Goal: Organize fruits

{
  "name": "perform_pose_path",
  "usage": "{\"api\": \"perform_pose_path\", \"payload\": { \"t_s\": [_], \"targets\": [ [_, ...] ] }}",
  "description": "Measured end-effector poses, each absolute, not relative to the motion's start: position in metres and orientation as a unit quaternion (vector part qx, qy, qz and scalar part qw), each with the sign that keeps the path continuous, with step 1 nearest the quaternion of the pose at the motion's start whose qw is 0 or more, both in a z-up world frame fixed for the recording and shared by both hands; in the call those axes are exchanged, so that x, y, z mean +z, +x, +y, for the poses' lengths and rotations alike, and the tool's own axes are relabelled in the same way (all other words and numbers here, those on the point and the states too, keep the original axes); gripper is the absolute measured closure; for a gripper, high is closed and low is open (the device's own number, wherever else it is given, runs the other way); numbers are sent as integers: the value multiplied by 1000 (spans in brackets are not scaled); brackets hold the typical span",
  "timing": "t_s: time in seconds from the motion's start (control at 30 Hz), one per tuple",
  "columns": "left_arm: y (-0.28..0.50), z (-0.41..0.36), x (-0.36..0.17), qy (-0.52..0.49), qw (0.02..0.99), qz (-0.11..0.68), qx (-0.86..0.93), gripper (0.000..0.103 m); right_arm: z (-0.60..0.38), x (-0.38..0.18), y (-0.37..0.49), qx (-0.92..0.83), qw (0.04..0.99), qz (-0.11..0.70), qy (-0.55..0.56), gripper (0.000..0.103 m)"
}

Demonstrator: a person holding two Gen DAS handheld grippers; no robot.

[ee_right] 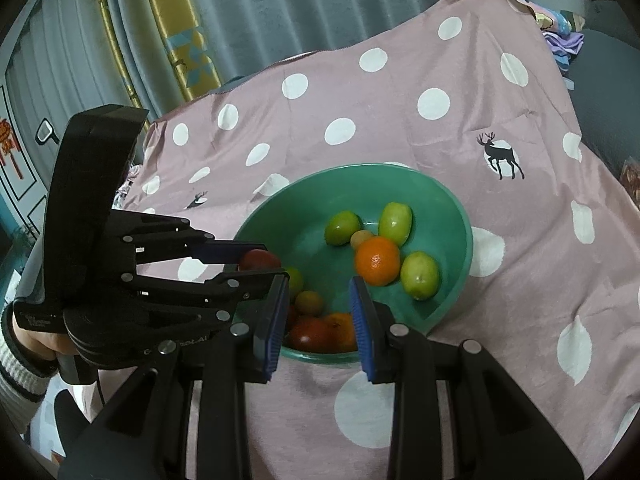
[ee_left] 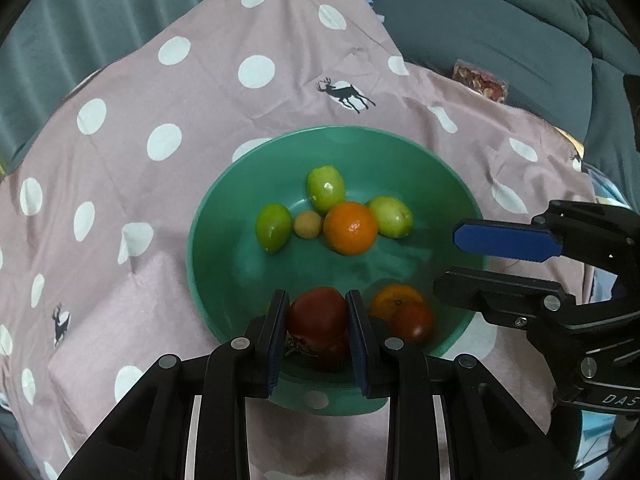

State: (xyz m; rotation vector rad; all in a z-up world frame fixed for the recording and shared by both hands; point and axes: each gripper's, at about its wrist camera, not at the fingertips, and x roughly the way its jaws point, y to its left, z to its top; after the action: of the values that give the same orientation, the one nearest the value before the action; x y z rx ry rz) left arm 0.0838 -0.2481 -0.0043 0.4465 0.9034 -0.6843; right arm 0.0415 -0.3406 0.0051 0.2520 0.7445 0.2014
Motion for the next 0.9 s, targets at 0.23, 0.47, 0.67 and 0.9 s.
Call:
{"api": "perform_pose_path", "payload": {
  "t_s": [0.23, 0.47, 0.67, 0.9],
  "targets": [
    [85, -248, -6, 210, 822, 423, -319, 74, -341, 6, 41, 90, 918, 367, 121, 69],
    [83, -240, -1, 206, 828, 419, -311, 74, -338, 8, 38, 88, 918, 366, 126, 60],
    [77, -230, 6, 203, 836, 414, -296, 49, -333, 15, 32, 80, 921, 363, 119, 43],
    [70, -211, 26, 169, 854, 407, -275, 16, -331, 26, 21, 36, 924, 369, 97, 8]
  ]
}}
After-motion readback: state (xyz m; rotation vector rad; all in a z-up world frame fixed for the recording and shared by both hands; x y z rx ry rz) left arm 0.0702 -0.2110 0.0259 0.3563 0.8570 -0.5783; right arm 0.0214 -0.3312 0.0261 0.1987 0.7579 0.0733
